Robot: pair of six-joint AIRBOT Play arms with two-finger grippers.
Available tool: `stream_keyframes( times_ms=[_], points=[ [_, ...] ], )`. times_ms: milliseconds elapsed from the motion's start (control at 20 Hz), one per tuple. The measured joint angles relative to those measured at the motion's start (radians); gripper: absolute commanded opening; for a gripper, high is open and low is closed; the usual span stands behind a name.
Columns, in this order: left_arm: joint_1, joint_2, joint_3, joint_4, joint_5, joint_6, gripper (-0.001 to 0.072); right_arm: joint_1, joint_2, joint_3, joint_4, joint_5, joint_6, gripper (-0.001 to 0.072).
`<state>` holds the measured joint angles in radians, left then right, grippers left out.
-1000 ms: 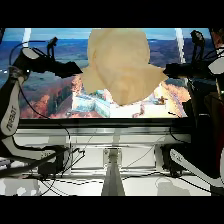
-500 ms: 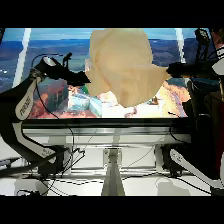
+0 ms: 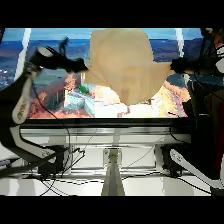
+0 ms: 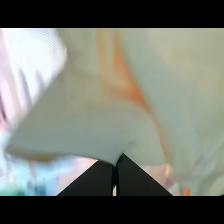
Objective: Fold the clothes and pants, and hang the long-sleeved shirts on hangers.
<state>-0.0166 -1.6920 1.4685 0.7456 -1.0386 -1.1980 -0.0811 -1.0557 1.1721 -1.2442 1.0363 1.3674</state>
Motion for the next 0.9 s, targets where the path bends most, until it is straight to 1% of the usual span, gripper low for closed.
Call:
stream_keyframes(
  times_ms=[200, 300, 400, 500, 650, 900],
  points=[
    [0.126, 0.194, 0.100, -0.007, 0.035, 0.007, 0.0009, 0.000, 0.008, 0.113, -0.020, -0.002, 0.000, 0.0014],
    [0.177, 0.302, 0.121, -0.010, 0.067, 0.028, 0.0009, 0.000, 0.028, 0.165, 0.016, 0.000, -0.001, 0.0014],
    [0.213, 0.412, 0.133, -0.014, 0.126, 0.052, 0.0009, 0.000, 0.066, 0.205, 0.077, 0.000, -0.029, 0.0014],
    [0.232, 0.505, 0.138, -0.013, 0.198, 0.071, 0.0009, 0.000, 0.122, 0.230, 0.150, 0.002, -0.072, 0.0014],
    [0.246, 0.639, 0.142, -0.014, 0.345, 0.098, 0.0009, 0.000, 0.239, 0.248, 0.248, 0.002, -0.129, 0.0014],
    [0.254, 0.822, 0.144, 0.003, 0.602, 0.160, 0.0006, 0.000, 0.449, 0.257, 0.369, -0.005, -0.164, 0.0014]
  ],
)
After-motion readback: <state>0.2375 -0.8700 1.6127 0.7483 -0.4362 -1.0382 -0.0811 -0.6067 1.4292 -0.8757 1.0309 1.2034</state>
